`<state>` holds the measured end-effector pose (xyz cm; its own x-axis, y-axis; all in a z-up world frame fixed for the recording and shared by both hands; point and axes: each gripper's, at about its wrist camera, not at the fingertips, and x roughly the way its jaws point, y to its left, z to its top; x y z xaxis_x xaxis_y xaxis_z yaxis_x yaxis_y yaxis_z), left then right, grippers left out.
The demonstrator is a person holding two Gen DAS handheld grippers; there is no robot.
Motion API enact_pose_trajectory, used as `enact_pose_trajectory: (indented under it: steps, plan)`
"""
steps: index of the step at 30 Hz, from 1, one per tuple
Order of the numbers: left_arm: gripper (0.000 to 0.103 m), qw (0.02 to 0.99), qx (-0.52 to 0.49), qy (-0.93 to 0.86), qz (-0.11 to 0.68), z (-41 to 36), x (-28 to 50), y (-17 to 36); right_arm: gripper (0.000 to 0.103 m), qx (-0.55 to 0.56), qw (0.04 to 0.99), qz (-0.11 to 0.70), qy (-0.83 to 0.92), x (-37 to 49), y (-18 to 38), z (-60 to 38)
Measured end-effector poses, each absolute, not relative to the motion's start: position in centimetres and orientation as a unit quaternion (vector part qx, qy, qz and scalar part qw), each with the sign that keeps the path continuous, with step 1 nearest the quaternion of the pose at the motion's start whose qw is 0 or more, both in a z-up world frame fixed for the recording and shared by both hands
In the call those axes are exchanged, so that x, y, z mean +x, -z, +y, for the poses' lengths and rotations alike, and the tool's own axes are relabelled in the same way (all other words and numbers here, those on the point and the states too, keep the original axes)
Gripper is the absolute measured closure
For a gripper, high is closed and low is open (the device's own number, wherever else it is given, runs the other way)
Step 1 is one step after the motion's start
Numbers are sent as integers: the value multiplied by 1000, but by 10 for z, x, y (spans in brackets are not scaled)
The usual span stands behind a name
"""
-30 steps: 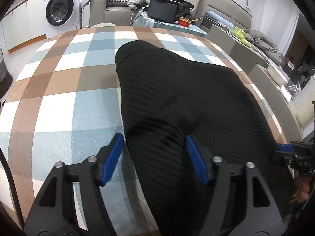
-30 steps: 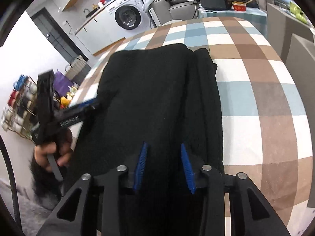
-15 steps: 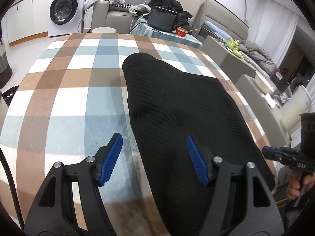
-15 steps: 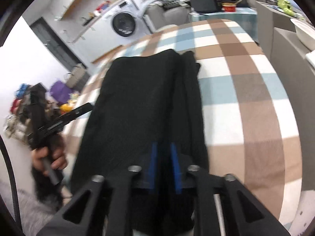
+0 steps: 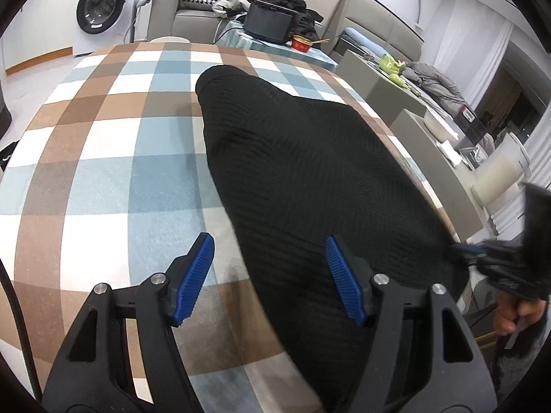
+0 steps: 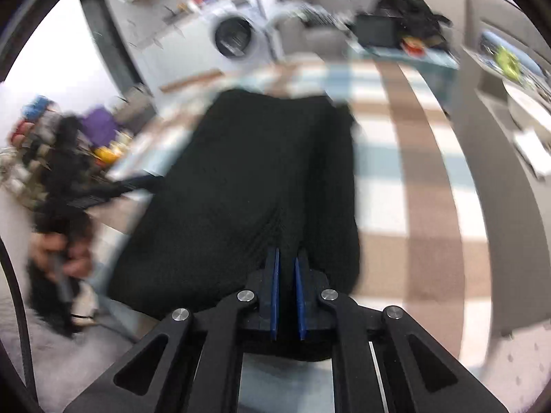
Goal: Fold small clothes
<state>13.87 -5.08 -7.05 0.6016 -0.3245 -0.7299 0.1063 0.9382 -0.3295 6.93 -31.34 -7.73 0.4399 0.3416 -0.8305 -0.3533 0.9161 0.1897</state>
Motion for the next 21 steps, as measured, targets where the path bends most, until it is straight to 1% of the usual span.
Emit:
enact_pose_trajectory:
  steps: [2,3,5,6,8,9,12,15,18,20,21]
  plan:
    - [38,885,-122,119,433,-53,137,71,93,7,838,514,-183,75,96,-318]
    - [38,885,-120,118,433,-53,136,71,92,19,840,510,-184,79,92,-319]
    - [38,886,-120,123,430,-53,130,67,84,33,844,502,-187,77,83,-323]
    - [38,887,-122,127,426,-52,128,65,83,36,850,492,-185,75,79,-325]
    - [38,890,-122,141,416,-56,120,58,77,50,856,482,-181,76,74,-332]
    - [38,890,-117,155,412,-63,116,55,76,58,855,481,-183,75,75,-337]
    - [38,889,-99,191,403,-81,104,51,76,63,850,487,-190,83,87,-329]
    - [38,882,-74,226,406,-102,95,54,76,27,847,497,-188,85,97,-318]
    - [38,867,-52,255,426,-116,88,62,74,17,846,500,-182,82,93,-323]
    - [38,857,-31,258,446,-121,85,71,59,7,852,497,-166,80,89,-328]
    - [38,855,-22,260,448,-122,83,74,57,12,853,495,-167,79,89,-331]
